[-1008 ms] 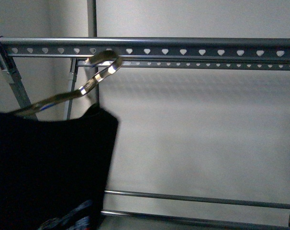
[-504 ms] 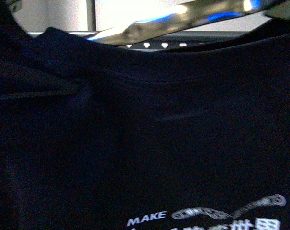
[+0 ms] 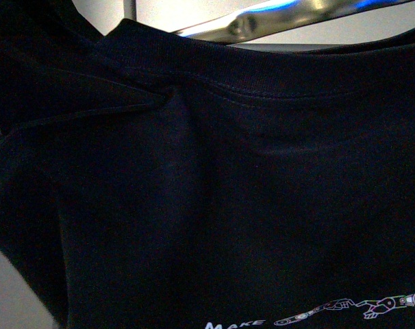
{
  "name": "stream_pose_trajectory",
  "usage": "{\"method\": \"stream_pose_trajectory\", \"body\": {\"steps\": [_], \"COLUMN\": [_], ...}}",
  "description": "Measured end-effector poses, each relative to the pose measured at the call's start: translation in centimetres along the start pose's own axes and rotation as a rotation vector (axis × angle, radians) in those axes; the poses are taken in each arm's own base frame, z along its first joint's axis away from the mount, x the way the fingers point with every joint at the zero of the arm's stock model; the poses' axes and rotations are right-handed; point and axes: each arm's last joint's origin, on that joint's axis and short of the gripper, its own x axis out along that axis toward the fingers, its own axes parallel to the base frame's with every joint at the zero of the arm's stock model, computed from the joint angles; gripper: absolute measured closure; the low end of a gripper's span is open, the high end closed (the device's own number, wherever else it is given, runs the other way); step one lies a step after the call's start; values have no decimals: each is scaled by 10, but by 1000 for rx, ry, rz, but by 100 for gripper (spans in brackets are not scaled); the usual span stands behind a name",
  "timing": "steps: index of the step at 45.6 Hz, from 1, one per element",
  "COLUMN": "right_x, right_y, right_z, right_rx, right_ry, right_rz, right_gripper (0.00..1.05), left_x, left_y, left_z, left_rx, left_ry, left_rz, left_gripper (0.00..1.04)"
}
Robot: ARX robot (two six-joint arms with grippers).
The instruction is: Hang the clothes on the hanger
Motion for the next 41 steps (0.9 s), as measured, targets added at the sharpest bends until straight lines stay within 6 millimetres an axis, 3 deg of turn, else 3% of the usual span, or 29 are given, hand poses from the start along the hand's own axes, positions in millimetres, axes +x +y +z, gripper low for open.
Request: {"method": "stream_pose_trajectory", "body": {"steps": [5, 7, 9, 13, 18, 24, 32, 38, 41], "right_x": [0, 1, 6, 23, 53, 92, 137, 163, 176], "right_y": [0, -2, -10, -36, -57, -63, -42, -23, -12], "right_z": [-1, 1, 6, 30, 73, 118, 168, 189, 194], "right_rx": [12, 134, 269, 317, 83, -353, -801, -915, -943], "right_ry": [17, 171, 329, 364, 287, 175, 77, 38, 19], "right_rz": [21, 144, 217, 222, 278, 389, 580, 614, 628], "right_gripper": [7, 7, 7, 7, 7, 7, 7, 7, 14], "left_x": [0, 0, 0, 1, -1, 0, 0, 0, 0], "left_y": [0, 0, 0, 0, 0, 0, -1, -1, -1], "left_z": [0, 0, 0, 0, -1, -1, -1, -1, -1], "left_rx": [-4, -5, -8, -8, -12, -15, -15, -16, -16], "left_ry": [0, 1, 4, -1, 11, 10, 9, 7, 8], "left_rz": [0, 0, 1, -2, 2, 2, 1, 1, 0], "left_gripper": [100, 100, 100, 100, 100, 100, 100, 100, 100]}}
